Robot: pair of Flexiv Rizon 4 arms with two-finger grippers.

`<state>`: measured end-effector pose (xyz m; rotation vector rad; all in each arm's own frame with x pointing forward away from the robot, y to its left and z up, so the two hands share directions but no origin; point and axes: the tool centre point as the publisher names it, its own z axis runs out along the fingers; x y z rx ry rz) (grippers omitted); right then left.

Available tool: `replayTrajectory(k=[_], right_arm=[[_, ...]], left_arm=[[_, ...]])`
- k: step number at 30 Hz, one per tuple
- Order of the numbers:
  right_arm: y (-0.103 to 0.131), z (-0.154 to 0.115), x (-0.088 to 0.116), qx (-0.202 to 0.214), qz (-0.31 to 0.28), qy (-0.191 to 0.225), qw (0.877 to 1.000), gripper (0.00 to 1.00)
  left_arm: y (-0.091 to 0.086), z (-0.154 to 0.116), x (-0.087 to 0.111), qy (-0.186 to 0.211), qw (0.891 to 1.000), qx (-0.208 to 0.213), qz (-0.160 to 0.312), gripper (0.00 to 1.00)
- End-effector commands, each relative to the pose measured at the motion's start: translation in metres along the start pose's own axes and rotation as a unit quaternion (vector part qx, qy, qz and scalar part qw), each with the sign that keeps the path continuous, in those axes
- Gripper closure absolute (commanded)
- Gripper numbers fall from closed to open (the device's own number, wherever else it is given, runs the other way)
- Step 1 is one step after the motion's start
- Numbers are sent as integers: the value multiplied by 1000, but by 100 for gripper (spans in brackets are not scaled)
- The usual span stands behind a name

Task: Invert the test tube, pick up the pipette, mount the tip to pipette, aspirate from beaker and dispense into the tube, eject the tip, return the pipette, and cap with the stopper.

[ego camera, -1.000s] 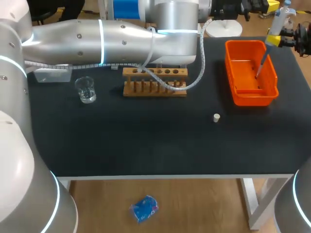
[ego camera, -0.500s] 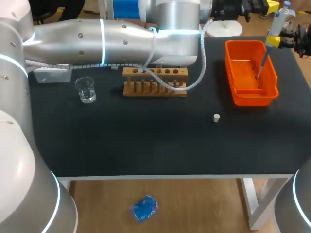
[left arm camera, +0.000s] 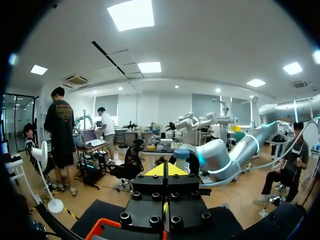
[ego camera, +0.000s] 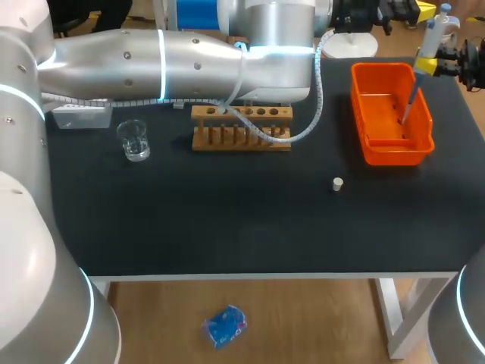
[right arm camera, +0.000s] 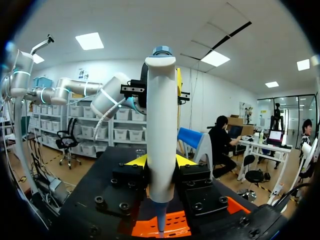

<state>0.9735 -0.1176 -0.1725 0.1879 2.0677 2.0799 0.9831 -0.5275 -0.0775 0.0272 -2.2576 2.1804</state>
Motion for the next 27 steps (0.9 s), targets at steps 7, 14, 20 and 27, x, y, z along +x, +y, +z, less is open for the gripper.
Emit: replayTrajectory(k=[7, 14, 20, 27], right_arm=[[7, 0, -2, 0, 0, 2, 1000, 100], [7, 0, -2, 0, 0, 2, 1000, 100], [7, 0, -2, 0, 0, 2, 1000, 100], [7, 0, -2, 0, 0, 2, 1000, 100]], left_arm=[[10, 4, 2, -9, 1000, 3, 2, 100], [4, 1, 1, -12, 1000, 13, 9, 100], [-11, -3, -1, -8, 999, 33, 27, 100], [-21, -6, 5, 0, 998, 46, 36, 100]])
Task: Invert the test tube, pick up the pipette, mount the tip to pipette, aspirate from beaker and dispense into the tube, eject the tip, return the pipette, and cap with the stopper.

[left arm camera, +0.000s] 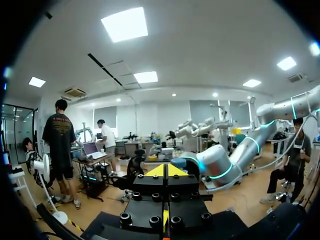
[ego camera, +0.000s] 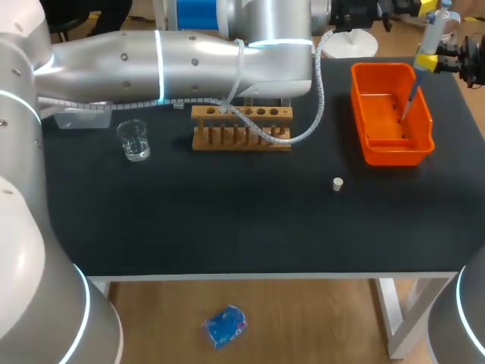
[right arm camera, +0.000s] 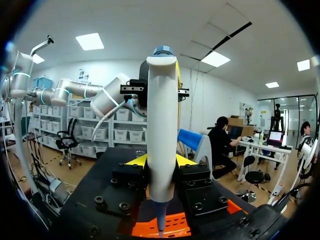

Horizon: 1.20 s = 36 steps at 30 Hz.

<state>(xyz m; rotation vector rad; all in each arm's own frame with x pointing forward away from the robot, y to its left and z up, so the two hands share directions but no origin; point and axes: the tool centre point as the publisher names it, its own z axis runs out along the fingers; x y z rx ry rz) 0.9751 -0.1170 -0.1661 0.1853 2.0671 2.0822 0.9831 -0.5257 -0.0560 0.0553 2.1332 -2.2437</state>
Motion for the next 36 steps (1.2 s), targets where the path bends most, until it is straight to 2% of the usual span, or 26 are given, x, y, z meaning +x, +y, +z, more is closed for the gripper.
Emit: replayTrajectory(k=[1, 12, 36], right_arm=[[0, -1, -1, 1, 0, 1, 1000, 100], [0, -1, -1, 1, 0, 1, 1000, 100], [0, -1, -1, 1, 0, 1, 1000, 100]], left_arm=[[0, -3, 6, 0, 1000, 5, -1, 100], [6, -4, 13, -4, 1000, -6, -11, 100], [17, 0, 10, -4, 1000, -20, -20, 100]])
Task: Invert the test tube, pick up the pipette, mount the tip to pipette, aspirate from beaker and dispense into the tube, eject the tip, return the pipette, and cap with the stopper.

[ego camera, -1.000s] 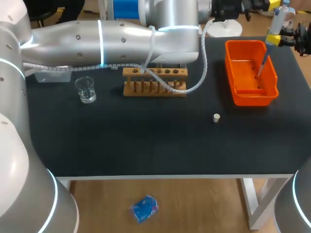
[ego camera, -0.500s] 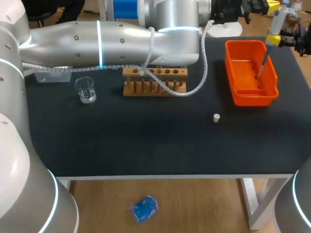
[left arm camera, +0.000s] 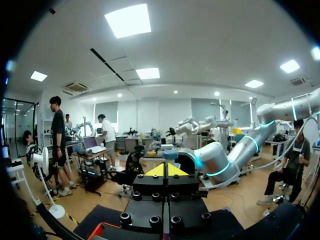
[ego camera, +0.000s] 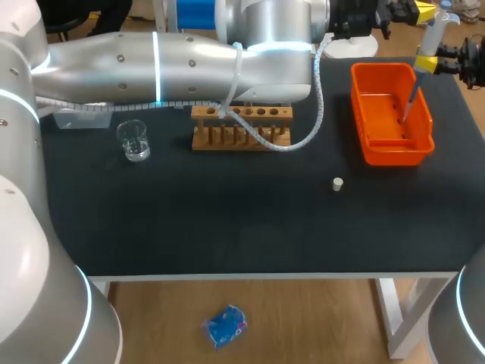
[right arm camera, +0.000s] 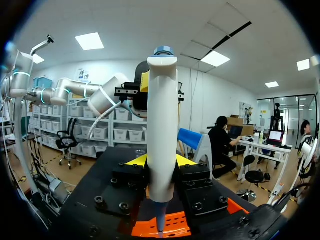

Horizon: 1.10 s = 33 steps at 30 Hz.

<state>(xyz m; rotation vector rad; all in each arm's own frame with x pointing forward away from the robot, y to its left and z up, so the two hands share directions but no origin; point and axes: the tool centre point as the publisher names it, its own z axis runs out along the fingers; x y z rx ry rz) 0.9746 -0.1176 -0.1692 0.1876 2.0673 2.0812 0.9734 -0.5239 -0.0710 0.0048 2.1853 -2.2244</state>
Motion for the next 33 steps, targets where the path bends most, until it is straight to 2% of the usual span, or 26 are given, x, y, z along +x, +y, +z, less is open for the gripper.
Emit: replayTrajectory(k=[1, 33], right_arm=[[3, 0, -1, 1, 0, 2, 1000, 100], [3, 0, -1, 1, 0, 2, 1000, 100]], left_arm=[[3, 3, -1, 0, 1000, -3, -1, 100], [12, 4, 2, -2, 1000, -1, -8, 100]])
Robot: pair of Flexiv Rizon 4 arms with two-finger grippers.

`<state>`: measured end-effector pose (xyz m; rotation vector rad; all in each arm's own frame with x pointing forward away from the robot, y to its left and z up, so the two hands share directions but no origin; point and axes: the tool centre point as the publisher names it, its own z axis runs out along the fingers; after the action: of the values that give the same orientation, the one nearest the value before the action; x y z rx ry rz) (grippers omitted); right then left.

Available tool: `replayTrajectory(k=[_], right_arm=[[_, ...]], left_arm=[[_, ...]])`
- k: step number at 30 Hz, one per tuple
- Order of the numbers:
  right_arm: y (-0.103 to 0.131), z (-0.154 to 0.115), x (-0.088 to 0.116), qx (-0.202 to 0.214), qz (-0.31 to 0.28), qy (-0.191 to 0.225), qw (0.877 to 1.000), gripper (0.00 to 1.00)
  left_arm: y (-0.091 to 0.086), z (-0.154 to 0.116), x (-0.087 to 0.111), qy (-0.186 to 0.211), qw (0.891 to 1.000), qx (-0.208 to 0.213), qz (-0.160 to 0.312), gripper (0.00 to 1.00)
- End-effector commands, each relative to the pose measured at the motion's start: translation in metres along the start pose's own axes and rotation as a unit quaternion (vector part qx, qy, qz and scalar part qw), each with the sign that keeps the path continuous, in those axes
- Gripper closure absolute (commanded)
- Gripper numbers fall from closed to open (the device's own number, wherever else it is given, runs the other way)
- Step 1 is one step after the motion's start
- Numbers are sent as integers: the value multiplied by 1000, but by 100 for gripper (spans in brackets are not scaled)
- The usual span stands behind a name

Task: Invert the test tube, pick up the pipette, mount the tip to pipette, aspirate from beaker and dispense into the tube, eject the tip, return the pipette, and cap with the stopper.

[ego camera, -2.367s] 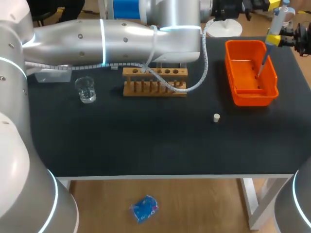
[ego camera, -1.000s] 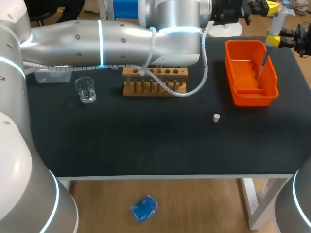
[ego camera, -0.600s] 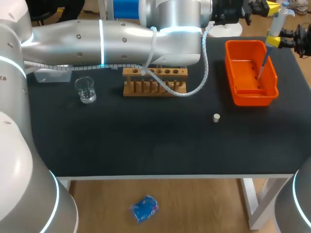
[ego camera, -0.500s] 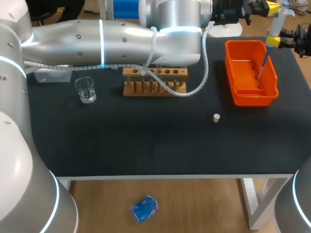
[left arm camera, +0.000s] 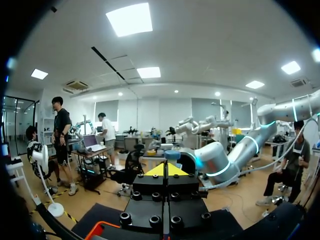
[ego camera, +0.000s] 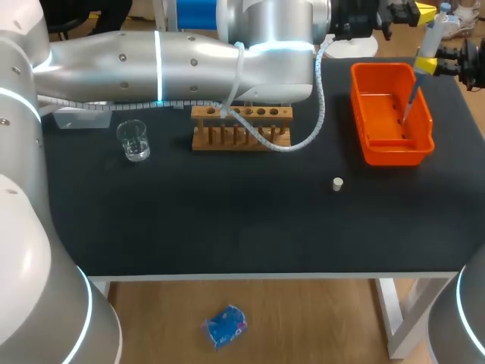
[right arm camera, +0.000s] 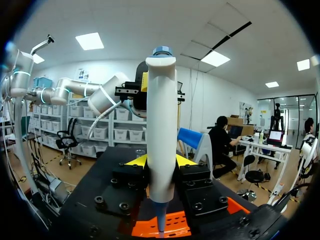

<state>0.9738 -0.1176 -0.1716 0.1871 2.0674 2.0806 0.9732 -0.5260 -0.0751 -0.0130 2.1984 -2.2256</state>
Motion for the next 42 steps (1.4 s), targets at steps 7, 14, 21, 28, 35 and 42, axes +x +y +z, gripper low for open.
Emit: replayTrajectory(k=[7, 14, 21, 28, 35, 42], right_arm=[[6, 0, -2, 0, 0, 2, 1000, 100], [6, 0, -2, 0, 0, 2, 1000, 100], [6, 0, -2, 0, 0, 2, 1000, 100], [6, 0, -2, 0, 0, 2, 1000, 100], [6, 0, -2, 0, 0, 2, 1000, 100], [6, 0, -2, 0, 0, 2, 1000, 100]], left_arm=[[10, 4, 2, -1, 1000, 1, -2, 100], [13, 4, 3, -1, 1000, 2, -5, 100], [16, 3, 4, -3, 1000, 3, -10, 100], [18, 4, 4, -3, 1000, 5, -13, 100], [21, 4, 3, -5, 1000, 0, -12, 100], [23, 5, 3, -7, 1000, -8, -9, 100]])
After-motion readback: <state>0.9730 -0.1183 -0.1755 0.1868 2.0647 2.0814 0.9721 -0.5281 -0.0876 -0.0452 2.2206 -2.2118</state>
